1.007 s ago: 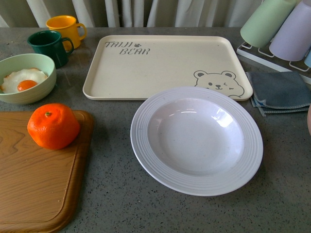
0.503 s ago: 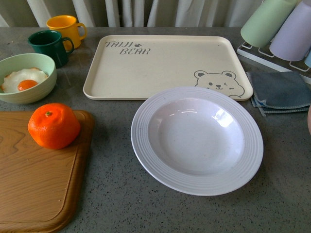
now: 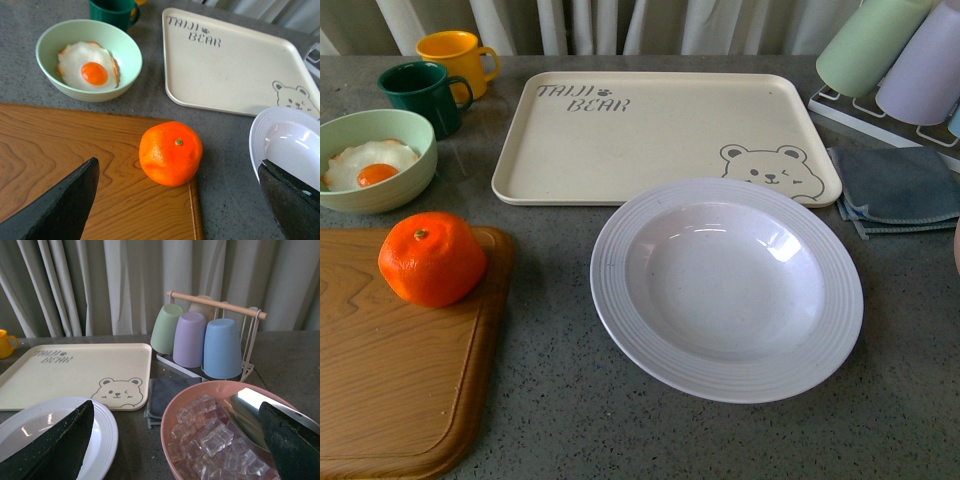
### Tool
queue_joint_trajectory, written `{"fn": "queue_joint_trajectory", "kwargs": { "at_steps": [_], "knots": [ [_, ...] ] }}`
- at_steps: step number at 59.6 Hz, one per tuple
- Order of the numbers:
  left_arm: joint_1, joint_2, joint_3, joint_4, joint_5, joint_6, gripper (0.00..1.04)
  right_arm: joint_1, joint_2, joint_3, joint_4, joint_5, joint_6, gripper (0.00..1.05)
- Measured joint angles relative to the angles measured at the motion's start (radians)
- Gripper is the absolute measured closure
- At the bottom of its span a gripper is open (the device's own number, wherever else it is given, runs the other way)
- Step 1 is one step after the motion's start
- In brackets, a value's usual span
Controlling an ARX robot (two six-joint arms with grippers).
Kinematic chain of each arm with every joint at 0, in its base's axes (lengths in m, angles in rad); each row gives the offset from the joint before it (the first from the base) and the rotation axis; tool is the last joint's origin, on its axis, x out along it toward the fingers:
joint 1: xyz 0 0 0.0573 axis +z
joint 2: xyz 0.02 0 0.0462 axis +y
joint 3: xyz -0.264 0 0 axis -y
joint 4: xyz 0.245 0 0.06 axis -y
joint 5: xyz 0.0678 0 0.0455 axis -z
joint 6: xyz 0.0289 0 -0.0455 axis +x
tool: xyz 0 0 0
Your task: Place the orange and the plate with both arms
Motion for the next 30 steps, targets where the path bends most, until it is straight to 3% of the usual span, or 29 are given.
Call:
{"fn": "queue_joint_trajectory", "kwargs": {
  "at_steps": [9, 30],
  "knots": [
    [-0.029, 0.228, 0.057, 0.134, -0.018, 0.003, 0.09, 0.000, 0.000, 0.000, 0.000, 0.000, 0.000, 0.09],
    [-0.030, 0.466, 0.138, 0.231, -0.050, 0.030, 0.09, 0.000, 0.000, 0.000, 0.000, 0.000, 0.000, 0.09]
  ]
}}
